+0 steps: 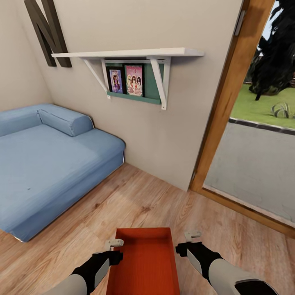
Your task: Move the two storage containers from the living room to the garage. In the garage, place one container on the floor and stack the other container on top of it (either order is fine).
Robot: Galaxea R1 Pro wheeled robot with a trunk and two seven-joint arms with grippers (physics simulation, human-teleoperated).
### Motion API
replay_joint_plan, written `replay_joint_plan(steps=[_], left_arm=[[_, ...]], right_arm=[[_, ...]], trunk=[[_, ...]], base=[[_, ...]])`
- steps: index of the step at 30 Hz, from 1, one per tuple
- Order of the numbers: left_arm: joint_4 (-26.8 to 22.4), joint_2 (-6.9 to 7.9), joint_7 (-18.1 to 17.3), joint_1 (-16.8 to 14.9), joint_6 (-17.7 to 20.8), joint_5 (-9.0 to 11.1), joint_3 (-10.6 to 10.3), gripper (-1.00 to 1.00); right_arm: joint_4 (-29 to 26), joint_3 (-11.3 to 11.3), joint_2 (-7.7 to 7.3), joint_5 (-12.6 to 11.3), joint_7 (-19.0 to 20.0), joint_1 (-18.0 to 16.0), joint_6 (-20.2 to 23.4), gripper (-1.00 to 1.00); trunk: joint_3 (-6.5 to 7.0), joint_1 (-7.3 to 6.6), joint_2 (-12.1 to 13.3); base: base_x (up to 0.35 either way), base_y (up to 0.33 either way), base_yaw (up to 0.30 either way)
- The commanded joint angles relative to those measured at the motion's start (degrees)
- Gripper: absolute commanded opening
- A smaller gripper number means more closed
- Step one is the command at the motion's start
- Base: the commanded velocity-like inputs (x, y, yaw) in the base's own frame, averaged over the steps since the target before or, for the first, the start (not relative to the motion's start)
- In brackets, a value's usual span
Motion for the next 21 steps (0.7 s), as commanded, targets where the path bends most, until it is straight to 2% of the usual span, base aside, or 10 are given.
replay_joint_plan(steps=[1, 14, 21], left_arm=[[-0.1, -0.04, 0.1, 0.0, 0.3, 0.1, 0.3, 1.00], [-0.1, -0.04, 0.1, 0.0, 0.4, 0.1, 0.2, 1.00], [-0.1, -0.04, 0.1, 0.0, 0.4, 0.1, 0.2, 1.00]], right_arm=[[-0.1, 0.4, 0.00, 0.1, -0.2, 0.0, 0.4, 1.00], [-0.1, 0.4, -0.06, 0.1, -0.2, 0.0, -0.1, 1.00], [-0.1, 0.4, -0.08, 0.1, -0.2, 0.0, -0.1, 1.00]], trunk=[[-0.24, 0.22, -0.4], [-2.58, 3.07, -5.6], [-2.58, 3.07, -5.6]], base=[[0.000, 0.000, 0.000], [0.000, 0.000, 0.000], [0.000, 0.000, 0.000]])
